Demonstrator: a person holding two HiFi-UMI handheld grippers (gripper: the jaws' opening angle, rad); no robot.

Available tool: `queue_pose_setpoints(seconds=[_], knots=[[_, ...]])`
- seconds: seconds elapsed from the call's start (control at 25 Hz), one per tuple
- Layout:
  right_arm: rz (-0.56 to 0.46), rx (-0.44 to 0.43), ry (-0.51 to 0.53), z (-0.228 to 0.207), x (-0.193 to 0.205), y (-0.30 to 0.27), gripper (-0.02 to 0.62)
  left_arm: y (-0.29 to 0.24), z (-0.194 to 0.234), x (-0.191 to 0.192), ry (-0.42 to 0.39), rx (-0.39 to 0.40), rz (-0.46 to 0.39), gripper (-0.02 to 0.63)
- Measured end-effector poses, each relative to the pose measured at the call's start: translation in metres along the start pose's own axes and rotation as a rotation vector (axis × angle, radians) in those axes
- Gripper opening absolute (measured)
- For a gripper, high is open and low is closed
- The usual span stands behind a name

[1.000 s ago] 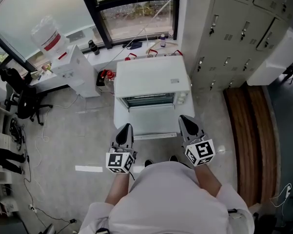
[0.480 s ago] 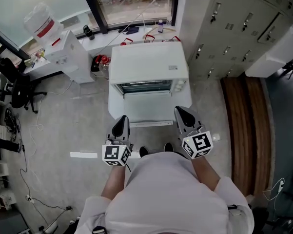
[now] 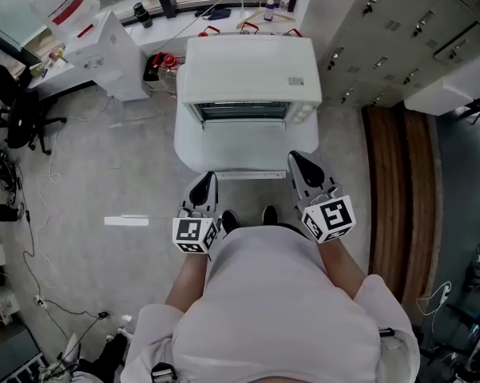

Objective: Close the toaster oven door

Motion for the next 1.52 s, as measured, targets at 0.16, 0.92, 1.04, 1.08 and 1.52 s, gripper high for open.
queue_pose_setpoints(seconds=[0.16,0.92,1.04,1.08,1.52], knots=[[0.012,-0.01,0.011,0.005,-0.001,-0.006,0.009,0.001,0.017,0.021,0.192,-0.002,0.013,0.021],[0.047,-0.008,0.064,0.012,-0.007,-0.023,0.009,-0.008,0.054,0.141,0.746,0.164,0.204,0.021],[0.052,-0.017,0.075,0.012,-0.006,-0.025,0.009,-0.008,0.059,0.154,0.799,0.177,0.2,0.021],[0.054,-0.019,0.077,0.012,-0.005,-0.025,0.009,-0.009,0.06,0.157,0.814,0.187,0.195,0.021],[0.078,-0.049,0.092,0.013,0.0,-0.03,0.008,-0.015,0.066,0.184,1.069,0.258,0.134,0.021]])
Point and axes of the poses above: the fingertips, and each gripper's own axes: y backward along the fingers, z to its left, x out of its underside, the point moved 3 cm from there along y, backward along the fingers, and after that the axes turned 9 degrees about y, right-handed, at the moved point
